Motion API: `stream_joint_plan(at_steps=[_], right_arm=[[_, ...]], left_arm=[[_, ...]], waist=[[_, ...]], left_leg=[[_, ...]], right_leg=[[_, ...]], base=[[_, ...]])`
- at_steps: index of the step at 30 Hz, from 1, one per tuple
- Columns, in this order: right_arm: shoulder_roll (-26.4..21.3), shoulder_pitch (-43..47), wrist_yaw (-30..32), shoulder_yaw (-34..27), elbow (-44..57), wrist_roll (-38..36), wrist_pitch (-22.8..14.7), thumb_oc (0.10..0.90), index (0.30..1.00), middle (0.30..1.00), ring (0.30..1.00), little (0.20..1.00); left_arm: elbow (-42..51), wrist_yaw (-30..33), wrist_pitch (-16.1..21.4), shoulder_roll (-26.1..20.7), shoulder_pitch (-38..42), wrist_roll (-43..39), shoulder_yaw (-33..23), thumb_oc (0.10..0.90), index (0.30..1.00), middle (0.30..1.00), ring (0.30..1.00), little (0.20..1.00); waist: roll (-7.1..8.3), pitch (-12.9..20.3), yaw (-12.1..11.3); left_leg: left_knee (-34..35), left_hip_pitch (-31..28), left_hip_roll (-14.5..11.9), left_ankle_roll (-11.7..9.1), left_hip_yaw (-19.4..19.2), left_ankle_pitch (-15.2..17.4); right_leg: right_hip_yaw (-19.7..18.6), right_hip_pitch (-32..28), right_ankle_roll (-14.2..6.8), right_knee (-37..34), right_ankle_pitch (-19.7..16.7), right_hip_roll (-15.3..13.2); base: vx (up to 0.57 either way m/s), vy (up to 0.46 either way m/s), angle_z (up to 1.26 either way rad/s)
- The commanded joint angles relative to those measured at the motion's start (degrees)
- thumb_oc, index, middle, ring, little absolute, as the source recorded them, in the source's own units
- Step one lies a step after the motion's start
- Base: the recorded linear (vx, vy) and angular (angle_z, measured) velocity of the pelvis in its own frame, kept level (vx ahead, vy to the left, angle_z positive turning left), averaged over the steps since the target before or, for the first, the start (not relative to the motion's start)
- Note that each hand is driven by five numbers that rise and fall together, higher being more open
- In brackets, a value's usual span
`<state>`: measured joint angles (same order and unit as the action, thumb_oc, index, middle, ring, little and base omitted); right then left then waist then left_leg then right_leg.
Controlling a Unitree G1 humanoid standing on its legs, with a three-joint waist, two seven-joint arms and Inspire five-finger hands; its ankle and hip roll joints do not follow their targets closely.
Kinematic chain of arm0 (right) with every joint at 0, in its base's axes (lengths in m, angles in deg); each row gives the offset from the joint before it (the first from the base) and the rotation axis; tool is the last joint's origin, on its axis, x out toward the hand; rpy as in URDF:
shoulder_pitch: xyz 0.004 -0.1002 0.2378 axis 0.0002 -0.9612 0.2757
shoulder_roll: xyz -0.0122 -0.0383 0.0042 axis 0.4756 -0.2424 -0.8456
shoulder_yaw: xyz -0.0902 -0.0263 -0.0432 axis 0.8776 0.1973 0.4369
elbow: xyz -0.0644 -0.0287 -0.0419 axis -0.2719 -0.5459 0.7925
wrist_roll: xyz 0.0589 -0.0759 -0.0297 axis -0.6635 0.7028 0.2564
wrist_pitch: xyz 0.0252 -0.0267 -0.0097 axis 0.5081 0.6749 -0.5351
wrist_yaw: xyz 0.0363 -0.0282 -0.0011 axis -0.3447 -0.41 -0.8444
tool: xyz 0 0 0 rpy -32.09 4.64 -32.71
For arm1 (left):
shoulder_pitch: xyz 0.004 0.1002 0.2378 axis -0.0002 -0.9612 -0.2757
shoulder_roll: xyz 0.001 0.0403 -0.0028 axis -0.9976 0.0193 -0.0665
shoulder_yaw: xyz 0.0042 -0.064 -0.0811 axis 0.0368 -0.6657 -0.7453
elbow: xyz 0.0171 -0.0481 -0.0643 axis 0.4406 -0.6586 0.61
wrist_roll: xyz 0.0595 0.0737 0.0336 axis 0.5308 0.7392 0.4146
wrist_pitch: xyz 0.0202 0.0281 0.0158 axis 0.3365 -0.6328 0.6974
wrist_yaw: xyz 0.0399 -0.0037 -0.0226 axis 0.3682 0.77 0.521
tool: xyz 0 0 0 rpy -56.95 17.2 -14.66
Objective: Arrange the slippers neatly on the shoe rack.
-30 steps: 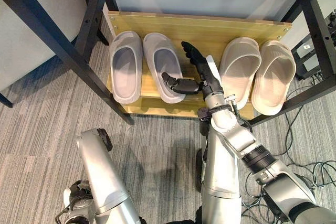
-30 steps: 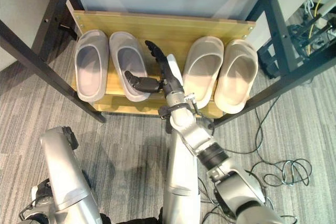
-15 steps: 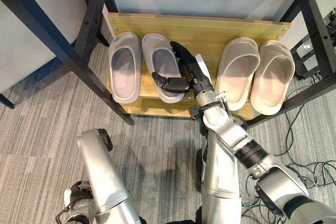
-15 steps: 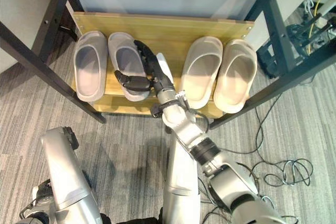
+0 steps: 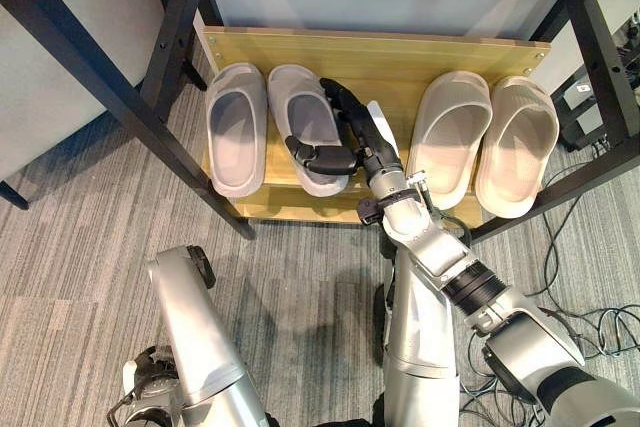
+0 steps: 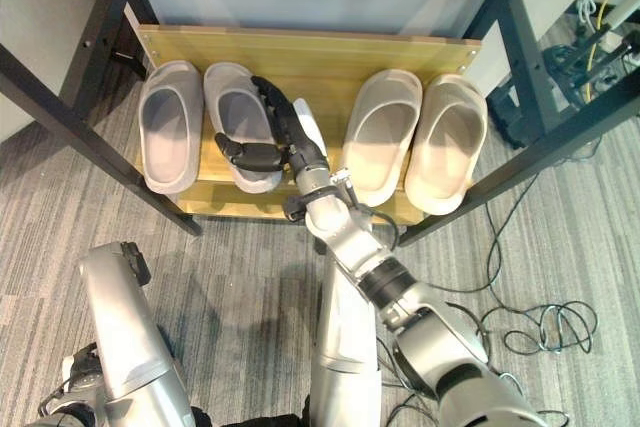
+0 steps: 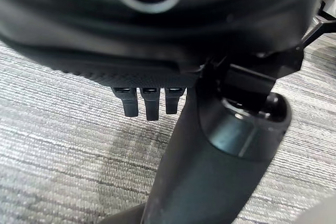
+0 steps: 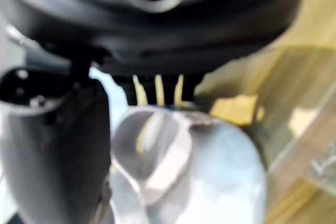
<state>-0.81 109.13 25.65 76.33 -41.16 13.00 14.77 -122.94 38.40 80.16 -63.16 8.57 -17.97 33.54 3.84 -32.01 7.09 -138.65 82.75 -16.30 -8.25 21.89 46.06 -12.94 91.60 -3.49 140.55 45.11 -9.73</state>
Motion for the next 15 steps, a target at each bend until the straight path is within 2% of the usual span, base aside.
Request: stream_joint_plan(at_steps=[1, 3, 8, 15], right_arm=[[1.11, 6.76, -0.18, 2.57, 10.01, 6.52, -1.02, 0.8, 0.9, 0.9, 0.9, 0.9], [-0.72, 2.87, 3.11, -1.24, 13.54, 14.17, 0.73, 0.8, 0.9, 0.9, 0.9, 0.9], [-1.5, -4.81, 5.61, -5.75, 20.28, 21.8, 1.27, 0.8, 0.9, 0.9, 0.9, 0.9], [-1.31, -8.94, 8.76, -8.86, 25.34, 27.0, 0.68, 0.8, 0.9, 0.9, 0.9, 0.9]], left_arm=[[1.08, 0.04, 1.31, 4.98, 4.27, -0.61, 5.25, 0.8, 0.9, 0.9, 0.9, 0.9], [1.18, 0.3, 0.79, 5.57, 3.81, -0.31, 4.32, 0.8, 0.9, 0.9, 0.9, 0.9], [1.91, 0.86, 0.58, 6.12, 3.32, 1.22, 3.38, 0.8, 0.9, 0.9, 0.9, 0.9], [2.44, 1.36, 0.98, 6.25, 2.39, 2.93, 3.45, 0.8, 0.9, 0.9, 0.9, 0.9]], waist=[[-1.71, 2.22, -5.61], [-1.69, 2.22, -4.92], [-1.77, 2.22, -4.2], [-2.01, 2.22, -3.67]], left_leg=[[4.29, 5.54, 3.43, 4.95, 2.72, -0.25], [4.27, 5.71, 3.39, 5.25, 2.59, -0.15], [4.11, 5.98, 3.61, 5.64, 2.42, 0.03], [3.83, 6.24, 3.89, 5.84, 2.36, 0.19]], right_leg=[[-7.67, -1.76, 4.17, -1.99, -0.28, -3.32], [-7.35, -1.73, 4.3, -2.18, -0.03, -3.42], [-7.02, -1.72, 4.41, -1.96, 0.37, -3.33], [-6.95, -1.7, 4.35, -1.88, 0.86, -3.18]], base=[[0.0, 0.0, 0.0], [0.0, 0.0, 0.0], [0.0, 0.0, 0.0], [0.0, 0.0, 0.0]])
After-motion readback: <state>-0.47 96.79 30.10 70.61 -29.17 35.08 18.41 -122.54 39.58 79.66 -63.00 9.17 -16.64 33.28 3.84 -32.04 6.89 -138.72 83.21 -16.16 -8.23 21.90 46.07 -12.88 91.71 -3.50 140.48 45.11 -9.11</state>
